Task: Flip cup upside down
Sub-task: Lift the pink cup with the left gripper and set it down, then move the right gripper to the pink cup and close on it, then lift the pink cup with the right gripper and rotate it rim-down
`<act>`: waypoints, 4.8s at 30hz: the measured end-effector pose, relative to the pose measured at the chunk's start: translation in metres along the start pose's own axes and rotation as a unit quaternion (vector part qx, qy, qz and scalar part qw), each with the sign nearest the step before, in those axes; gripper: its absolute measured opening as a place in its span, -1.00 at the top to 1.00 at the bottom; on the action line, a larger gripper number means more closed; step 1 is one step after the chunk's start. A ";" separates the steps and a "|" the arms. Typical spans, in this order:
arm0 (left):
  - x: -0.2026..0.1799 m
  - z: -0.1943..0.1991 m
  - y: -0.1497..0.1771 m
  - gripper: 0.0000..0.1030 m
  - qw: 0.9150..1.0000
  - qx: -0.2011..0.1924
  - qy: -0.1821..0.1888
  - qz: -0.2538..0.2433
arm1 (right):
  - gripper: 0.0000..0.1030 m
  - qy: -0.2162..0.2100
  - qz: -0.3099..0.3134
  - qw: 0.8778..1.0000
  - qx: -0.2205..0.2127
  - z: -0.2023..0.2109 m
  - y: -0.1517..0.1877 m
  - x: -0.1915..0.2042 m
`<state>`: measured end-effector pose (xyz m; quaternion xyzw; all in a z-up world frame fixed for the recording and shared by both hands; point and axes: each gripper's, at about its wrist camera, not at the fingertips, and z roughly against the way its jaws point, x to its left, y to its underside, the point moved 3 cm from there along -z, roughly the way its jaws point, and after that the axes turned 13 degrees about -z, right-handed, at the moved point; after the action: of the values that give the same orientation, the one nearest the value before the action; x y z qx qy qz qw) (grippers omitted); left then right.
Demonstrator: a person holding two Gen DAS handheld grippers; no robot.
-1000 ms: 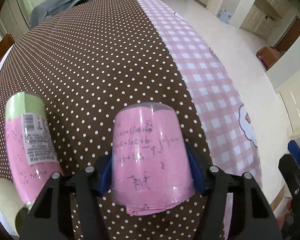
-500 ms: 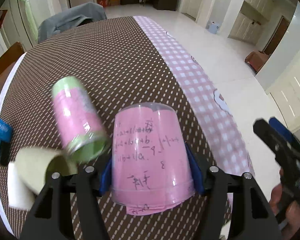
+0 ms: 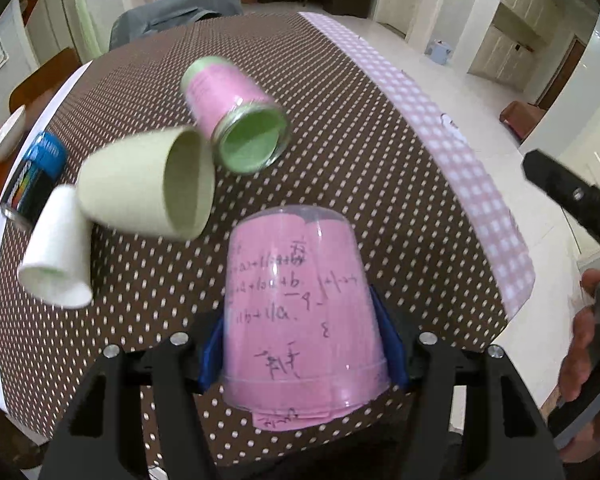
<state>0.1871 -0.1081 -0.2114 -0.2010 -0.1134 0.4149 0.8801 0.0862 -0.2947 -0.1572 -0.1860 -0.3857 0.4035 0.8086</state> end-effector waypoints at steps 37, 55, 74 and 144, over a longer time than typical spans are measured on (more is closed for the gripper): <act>0.040 0.091 0.084 -0.75 0.985 -0.111 -0.114 0.059 | -0.88 -0.058 0.052 0.995 0.059 0.004 0.038 0.072; 0.087 0.128 0.105 -0.78 0.963 -0.164 -0.178 0.116 | -0.88 -0.060 0.079 0.983 0.152 -0.020 0.063 0.120; 0.126 0.128 0.130 -0.78 0.950 -0.186 -0.190 0.164 | -0.88 -0.022 0.008 0.949 0.314 -0.080 0.087 0.141; 0.041 0.120 0.095 -0.78 0.963 -0.170 -0.191 0.082 | -0.17 -0.024 0.209 0.972 -0.108 -0.072 0.120 0.125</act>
<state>0.1039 0.0101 -0.1451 -0.2733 -0.3313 0.4907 0.7581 0.1273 -0.1217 -0.2171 -0.3393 -0.3992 0.5237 0.6718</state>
